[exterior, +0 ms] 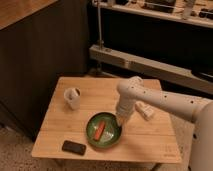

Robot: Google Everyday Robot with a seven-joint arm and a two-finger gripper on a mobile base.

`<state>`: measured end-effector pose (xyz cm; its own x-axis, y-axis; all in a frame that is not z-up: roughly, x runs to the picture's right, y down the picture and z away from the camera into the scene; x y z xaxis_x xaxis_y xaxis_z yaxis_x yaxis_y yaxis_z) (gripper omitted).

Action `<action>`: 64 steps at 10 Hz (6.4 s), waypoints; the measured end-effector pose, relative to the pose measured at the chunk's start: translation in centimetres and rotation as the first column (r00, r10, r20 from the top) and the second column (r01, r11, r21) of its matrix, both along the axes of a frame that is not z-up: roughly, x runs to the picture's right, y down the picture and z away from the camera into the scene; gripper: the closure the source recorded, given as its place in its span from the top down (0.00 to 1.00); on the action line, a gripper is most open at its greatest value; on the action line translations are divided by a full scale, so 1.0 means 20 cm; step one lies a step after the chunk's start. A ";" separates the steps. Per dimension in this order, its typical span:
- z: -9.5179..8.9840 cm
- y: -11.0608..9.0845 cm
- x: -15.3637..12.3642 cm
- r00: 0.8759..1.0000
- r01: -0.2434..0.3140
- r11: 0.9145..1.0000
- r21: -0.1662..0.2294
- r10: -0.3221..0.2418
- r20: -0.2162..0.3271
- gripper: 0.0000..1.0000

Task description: Drag the ceramic bowl in a circle

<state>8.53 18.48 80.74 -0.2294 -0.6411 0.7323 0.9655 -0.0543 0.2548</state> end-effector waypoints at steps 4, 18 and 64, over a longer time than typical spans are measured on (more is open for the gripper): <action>0.16 -0.18 0.08 1.000 -0.009 1.000 -0.009 0.009 0.001 0.15; 0.02 -0.01 0.19 0.996 0.059 0.998 0.002 -0.059 0.065 0.15; 0.19 -0.19 0.41 0.944 0.232 0.971 0.065 -0.241 0.227 0.15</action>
